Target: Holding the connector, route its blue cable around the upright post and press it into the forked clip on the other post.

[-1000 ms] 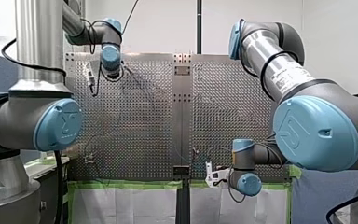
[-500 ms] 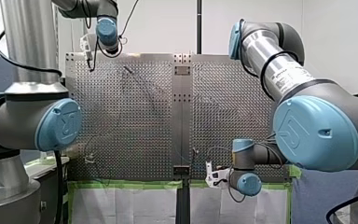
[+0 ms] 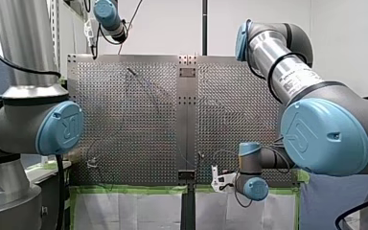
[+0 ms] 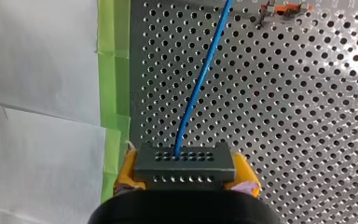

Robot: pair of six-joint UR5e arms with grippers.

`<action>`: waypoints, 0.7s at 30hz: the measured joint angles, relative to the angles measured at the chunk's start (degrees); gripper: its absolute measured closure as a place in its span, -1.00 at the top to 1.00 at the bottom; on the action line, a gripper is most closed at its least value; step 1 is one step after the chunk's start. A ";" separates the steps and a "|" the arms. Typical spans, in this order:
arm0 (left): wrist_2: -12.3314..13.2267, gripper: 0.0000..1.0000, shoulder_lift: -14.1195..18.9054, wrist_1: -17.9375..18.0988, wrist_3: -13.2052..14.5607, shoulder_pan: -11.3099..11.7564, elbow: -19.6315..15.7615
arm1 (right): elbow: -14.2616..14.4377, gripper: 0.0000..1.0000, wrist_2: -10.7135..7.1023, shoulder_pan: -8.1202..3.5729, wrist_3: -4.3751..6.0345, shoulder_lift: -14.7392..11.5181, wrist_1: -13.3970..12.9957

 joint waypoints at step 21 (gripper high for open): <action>3.40 1.00 -7.71 -9.28 2.28 1.41 1.38 | -0.60 -1.00 -0.01 0.49 -0.33 0.00 1.16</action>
